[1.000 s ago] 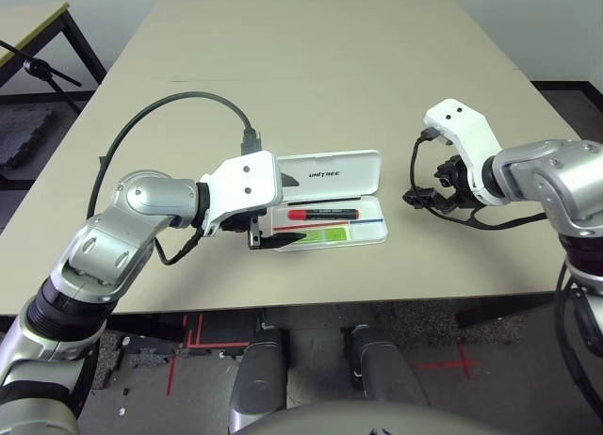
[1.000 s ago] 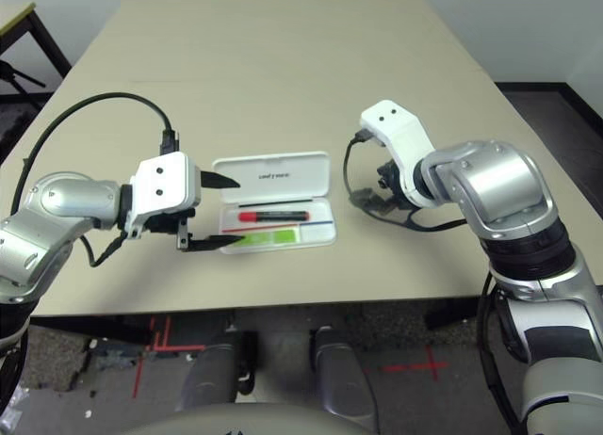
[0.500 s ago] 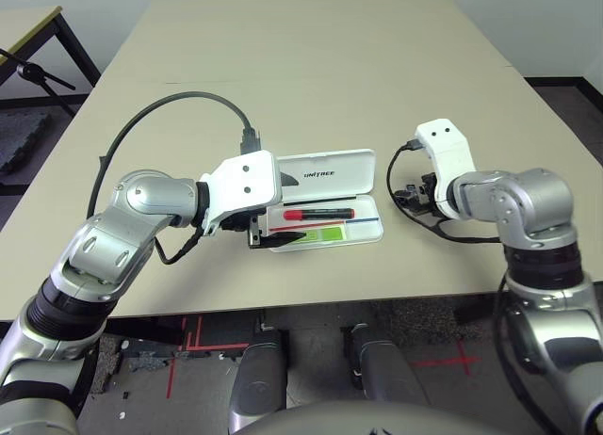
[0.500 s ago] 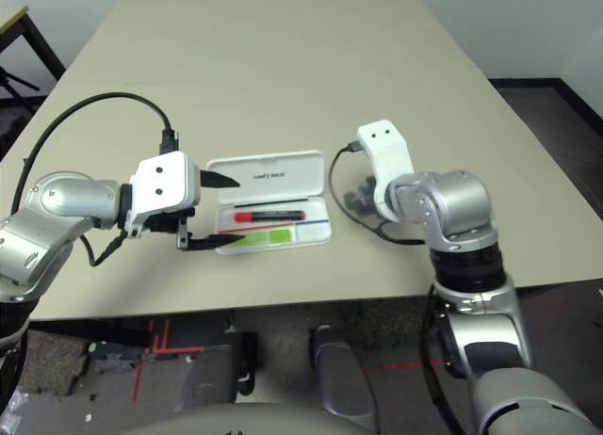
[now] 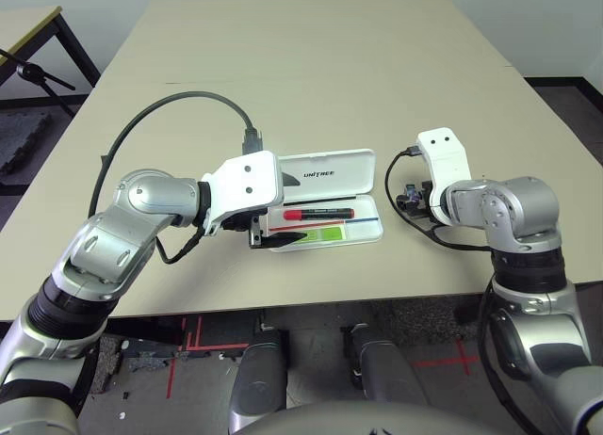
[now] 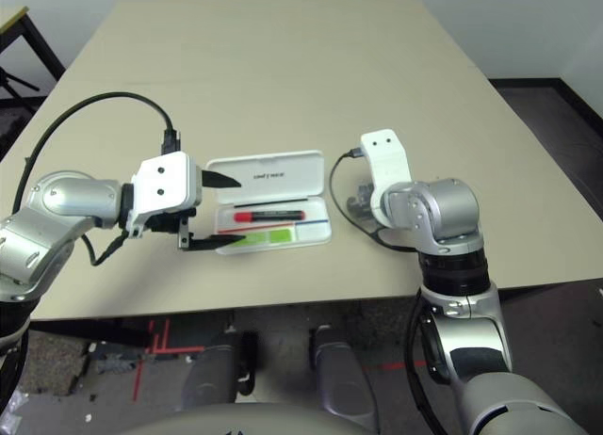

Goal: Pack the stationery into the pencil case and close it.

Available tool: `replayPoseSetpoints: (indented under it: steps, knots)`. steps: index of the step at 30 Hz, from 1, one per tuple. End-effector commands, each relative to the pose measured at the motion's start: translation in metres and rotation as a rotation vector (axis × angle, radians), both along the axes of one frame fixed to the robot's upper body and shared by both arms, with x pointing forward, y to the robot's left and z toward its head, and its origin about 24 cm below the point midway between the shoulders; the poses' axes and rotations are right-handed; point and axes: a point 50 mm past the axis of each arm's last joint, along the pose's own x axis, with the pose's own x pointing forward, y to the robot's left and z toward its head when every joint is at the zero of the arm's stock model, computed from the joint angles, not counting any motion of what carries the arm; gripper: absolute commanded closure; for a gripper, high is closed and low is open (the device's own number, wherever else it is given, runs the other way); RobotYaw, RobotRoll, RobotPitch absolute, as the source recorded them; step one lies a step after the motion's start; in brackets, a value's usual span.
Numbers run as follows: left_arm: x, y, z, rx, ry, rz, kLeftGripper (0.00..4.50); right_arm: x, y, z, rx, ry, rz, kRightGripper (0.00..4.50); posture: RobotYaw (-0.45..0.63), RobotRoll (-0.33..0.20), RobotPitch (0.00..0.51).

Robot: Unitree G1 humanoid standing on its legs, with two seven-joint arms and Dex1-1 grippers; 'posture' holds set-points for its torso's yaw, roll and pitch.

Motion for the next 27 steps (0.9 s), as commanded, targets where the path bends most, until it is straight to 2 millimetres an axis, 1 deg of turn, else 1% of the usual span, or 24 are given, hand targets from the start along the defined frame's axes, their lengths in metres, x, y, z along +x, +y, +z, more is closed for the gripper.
replayPoseSetpoints:
  steps: [1, 8, 10, 12, 20, 21, 24, 27]
  knots:
    - [-0.003, -0.004, -0.001, 0.011, -0.005, -0.015, 0.06, 0.000, 0.005, -0.005, 0.012, 0.039, 0.012, 0.00, 0.05, 0.000, 0.115]
    - [-0.004, -0.005, -0.001, 0.014, -0.009, -0.016, 0.06, 0.000, 0.009, -0.006, 0.009, 0.045, 0.024, 0.00, 0.05, 0.000, 0.114]
    - [-0.005, -0.005, -0.001, 0.014, -0.007, -0.019, 0.00, 0.000, 0.009, -0.006, 0.007, 0.045, 0.026, 0.40, 0.05, 0.000, 0.114]
    - [-0.006, -0.005, -0.001, 0.014, -0.007, -0.020, 0.00, 0.000, 0.009, -0.005, -0.003, 0.043, 0.031, 0.94, 0.05, 0.000, 0.113]
    - [-0.006, -0.007, -0.002, 0.018, -0.005, -0.025, 0.00, 0.001, 0.004, -0.002, -0.045, 0.040, 0.036, 4.00, 0.05, 0.000, 0.110]
    - [-0.006, -0.007, -0.002, 0.020, -0.004, -0.025, 0.00, 0.001, 0.002, -0.001, -0.056, 0.040, 0.037, 4.22, 0.05, 0.000, 0.110]
    - [-0.006, -0.007, -0.002, 0.022, -0.003, -0.027, 0.00, 0.002, -0.002, 0.002, -0.085, 0.036, 0.045, 4.23, 0.05, 0.000, 0.110]
    - [-0.006, -0.007, -0.003, 0.024, -0.003, -0.027, 0.00, 0.004, -0.006, 0.007, -0.130, 0.014, 0.112, 4.23, 0.05, 0.000, 0.107]
